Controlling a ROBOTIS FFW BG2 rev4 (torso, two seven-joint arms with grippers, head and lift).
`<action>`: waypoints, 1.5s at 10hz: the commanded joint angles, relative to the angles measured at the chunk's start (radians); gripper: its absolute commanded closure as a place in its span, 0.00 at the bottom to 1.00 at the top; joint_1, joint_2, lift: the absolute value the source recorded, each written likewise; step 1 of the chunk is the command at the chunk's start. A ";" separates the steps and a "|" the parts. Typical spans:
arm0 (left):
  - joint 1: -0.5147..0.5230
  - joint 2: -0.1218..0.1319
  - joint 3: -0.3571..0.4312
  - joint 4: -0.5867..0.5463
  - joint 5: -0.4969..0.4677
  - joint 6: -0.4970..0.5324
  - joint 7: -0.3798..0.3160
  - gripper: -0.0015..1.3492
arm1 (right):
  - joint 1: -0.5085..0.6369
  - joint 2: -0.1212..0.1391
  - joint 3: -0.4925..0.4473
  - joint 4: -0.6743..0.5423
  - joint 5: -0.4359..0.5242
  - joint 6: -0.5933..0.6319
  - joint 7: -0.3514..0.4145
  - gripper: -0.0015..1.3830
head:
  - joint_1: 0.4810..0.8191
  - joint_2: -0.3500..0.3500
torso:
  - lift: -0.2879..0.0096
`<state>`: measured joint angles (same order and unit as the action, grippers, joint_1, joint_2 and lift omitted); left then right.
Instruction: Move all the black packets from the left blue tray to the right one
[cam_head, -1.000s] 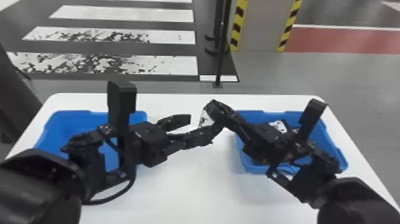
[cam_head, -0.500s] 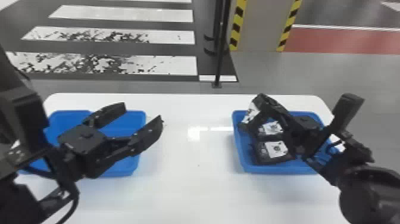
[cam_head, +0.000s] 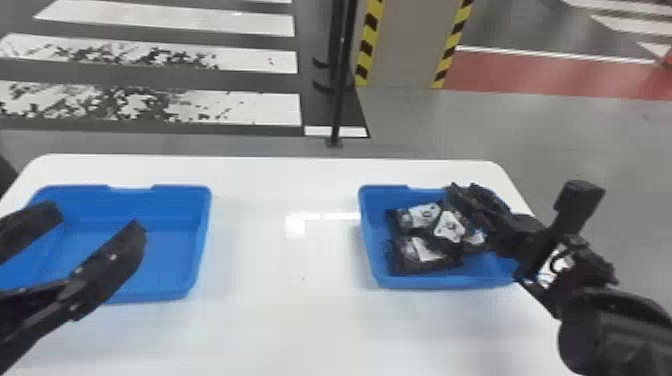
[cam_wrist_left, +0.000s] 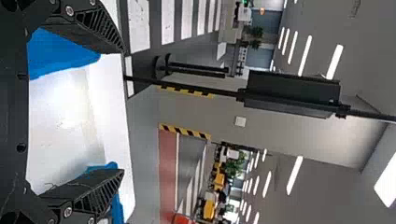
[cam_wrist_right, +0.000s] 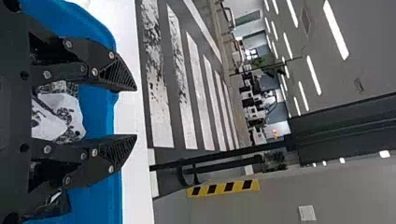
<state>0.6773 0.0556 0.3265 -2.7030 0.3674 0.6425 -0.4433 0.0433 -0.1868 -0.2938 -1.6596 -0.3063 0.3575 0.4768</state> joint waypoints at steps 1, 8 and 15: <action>0.052 -0.017 0.038 -0.030 0.000 -0.012 0.000 0.10 | 0.111 0.001 -0.011 -0.133 0.013 -0.019 -0.043 0.06 | 0.63 0.28 | 0.50; 0.250 -0.058 0.138 -0.005 -0.108 -0.294 -0.005 0.10 | 0.747 0.179 -0.071 -0.749 0.093 -0.223 -0.124 0.11 | 0.63 0.38 | 0.50; 0.214 -0.058 0.088 0.088 -0.124 -0.343 -0.011 0.10 | 0.811 0.185 0.025 -0.759 0.029 -0.242 -0.123 0.11 | 0.63 0.54 | 0.50</action>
<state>0.8963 0.0000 0.4164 -2.6156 0.2426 0.2965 -0.4533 0.8602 -0.0004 -0.2719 -2.4241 -0.2708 0.1191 0.3543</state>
